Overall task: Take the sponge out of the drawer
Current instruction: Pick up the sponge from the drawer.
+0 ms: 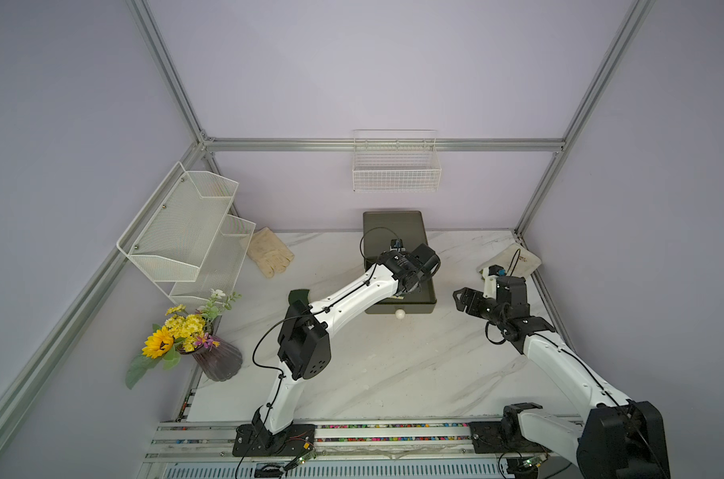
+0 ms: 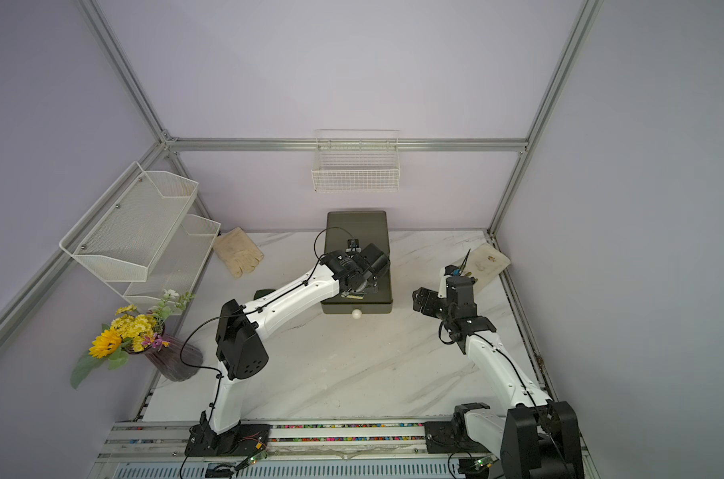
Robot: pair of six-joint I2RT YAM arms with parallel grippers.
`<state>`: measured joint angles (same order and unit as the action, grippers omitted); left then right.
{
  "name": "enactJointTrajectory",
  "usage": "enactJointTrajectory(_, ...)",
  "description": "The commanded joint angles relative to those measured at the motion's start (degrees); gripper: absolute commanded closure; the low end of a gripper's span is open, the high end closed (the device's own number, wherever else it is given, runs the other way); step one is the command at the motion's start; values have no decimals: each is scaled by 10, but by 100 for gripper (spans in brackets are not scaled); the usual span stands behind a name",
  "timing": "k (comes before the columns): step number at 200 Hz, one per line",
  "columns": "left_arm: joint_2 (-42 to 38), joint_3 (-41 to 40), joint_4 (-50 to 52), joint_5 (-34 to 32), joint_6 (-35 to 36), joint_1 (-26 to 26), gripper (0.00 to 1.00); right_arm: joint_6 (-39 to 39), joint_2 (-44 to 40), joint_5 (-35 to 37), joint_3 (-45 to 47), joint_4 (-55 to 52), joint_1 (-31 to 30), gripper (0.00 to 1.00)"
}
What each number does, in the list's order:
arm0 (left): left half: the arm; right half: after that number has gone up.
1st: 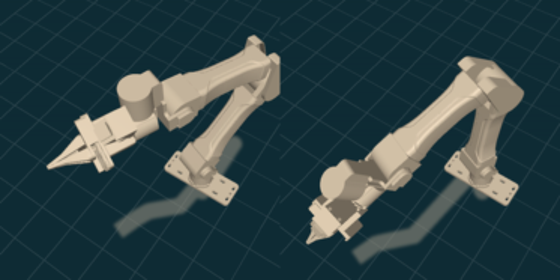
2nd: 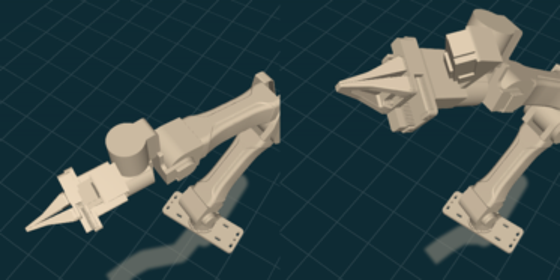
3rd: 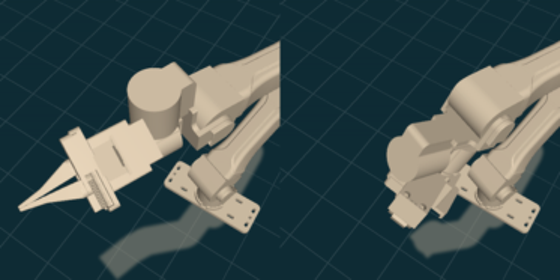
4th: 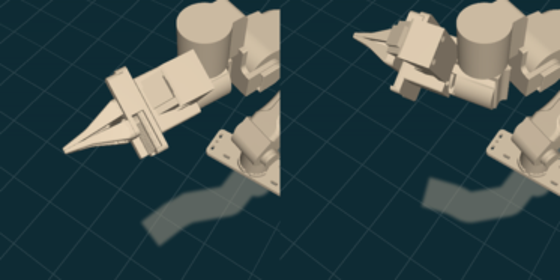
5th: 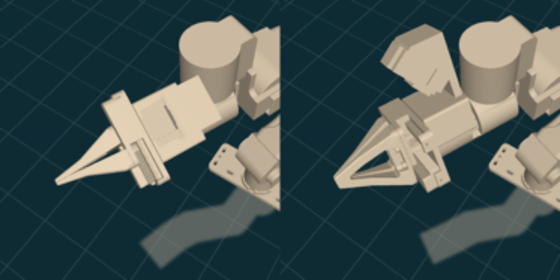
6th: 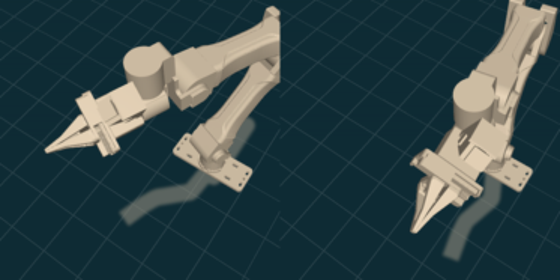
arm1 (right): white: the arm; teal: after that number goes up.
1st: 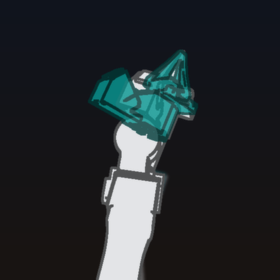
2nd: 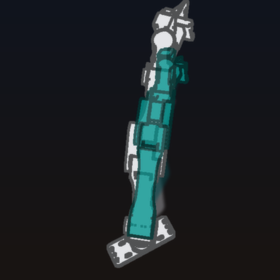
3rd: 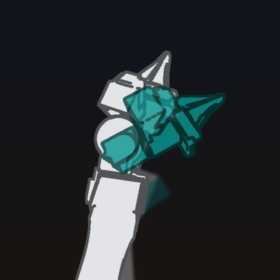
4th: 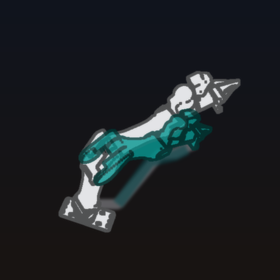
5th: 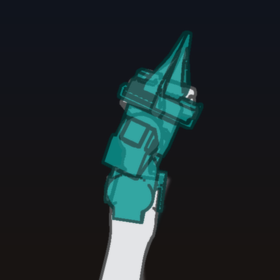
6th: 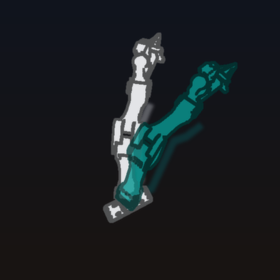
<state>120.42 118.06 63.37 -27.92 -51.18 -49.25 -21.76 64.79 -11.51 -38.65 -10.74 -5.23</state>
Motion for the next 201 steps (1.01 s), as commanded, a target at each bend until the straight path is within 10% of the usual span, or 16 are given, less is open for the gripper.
enactJointTrajectory(1, 2, 20, 5, -12, -9, 2, 29, 5, 4, -4, 9, 5, 2, 15)
enactJointTrajectory(201, -70, 22, 7, -22, 27, 1, 47, 5, 8, -4, 9, 6, 2, 15)
